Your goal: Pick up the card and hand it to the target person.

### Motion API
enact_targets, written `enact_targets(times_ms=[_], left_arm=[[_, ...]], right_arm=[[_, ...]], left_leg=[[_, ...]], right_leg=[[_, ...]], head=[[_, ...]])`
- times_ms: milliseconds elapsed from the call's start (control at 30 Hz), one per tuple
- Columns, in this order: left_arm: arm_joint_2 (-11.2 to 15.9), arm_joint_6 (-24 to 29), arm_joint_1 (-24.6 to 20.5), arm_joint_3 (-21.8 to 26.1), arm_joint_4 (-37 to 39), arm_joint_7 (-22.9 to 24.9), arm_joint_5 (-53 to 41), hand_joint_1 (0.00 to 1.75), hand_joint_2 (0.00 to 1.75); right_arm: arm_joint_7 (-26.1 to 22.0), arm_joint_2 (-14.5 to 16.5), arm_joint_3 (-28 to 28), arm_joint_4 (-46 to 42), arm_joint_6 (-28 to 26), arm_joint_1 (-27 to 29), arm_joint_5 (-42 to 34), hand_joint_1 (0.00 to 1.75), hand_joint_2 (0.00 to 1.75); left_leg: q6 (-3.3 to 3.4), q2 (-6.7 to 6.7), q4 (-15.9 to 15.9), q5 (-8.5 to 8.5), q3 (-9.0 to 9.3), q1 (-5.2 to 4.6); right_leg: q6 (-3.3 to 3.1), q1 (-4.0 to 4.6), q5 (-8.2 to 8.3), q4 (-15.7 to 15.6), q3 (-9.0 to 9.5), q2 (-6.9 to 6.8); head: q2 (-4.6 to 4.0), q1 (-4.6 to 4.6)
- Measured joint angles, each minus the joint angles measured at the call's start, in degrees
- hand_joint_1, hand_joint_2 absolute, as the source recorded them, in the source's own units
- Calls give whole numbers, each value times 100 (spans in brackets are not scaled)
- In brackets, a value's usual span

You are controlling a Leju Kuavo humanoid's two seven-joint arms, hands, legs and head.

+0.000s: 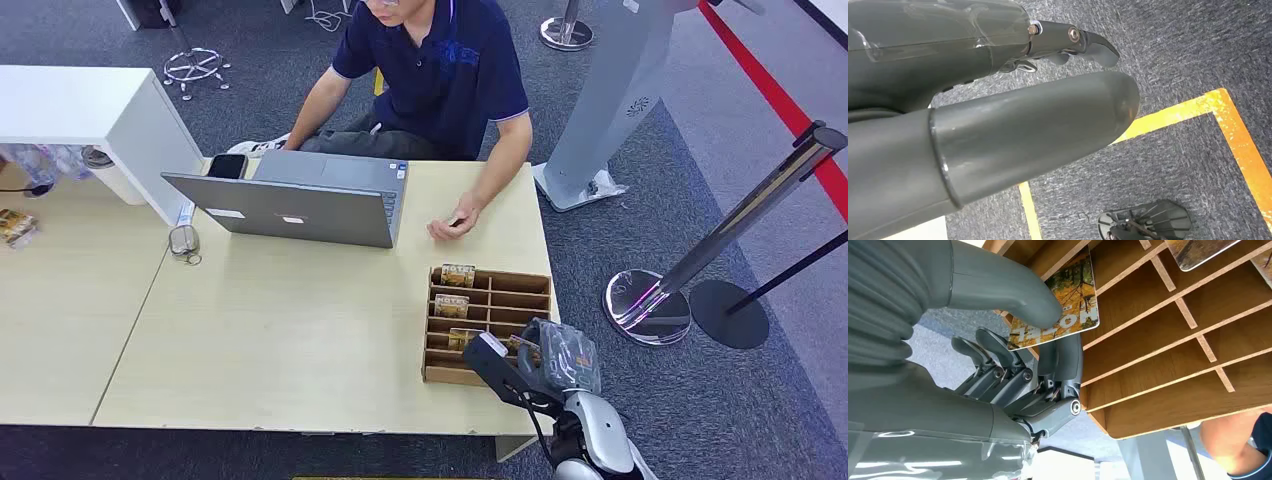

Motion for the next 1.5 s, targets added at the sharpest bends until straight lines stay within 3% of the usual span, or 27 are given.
enact_targets(times_ms=[500,967,1100,1300,1500], left_arm=[[3,-49,0,0,1,-2,-9,0,0],[106,-293,0,2,1,-103,-4,0,0],[123,-367,-1,2,1,-123,-22,0,0],[170,-526,-8,2,1,-172,-93,0,0],[184,-550,-16,0,1,-188,-208,0,0]], right_arm=[[0,-49,-54,-307,403,-71,162,173,175],[0,-127,-304,-1334,771,-73,202,171,175],[-35,-126,-362,-1594,773,-76,229,164,175],[-396,-50,-517,-1729,587,-127,347,146,175],[-896,180,-798,-1650,414,-310,512,150,175]], left_leg=[[0,0,0,0,1,0],[0,0,0,0,1,0],[0,0,0,0,0,0],[0,0,0,0,0,0],[0,0,0,0,-1,0]], right_leg=[[0,0,0,0,0,0],[0,0,0,0,0,0],[0,0,0,0,-1,0],[0,0,0,0,0,0],[0,0,0,1,0,0]], head=[[0,0],[0,1],[0,-1],[0,1],[0,1]])
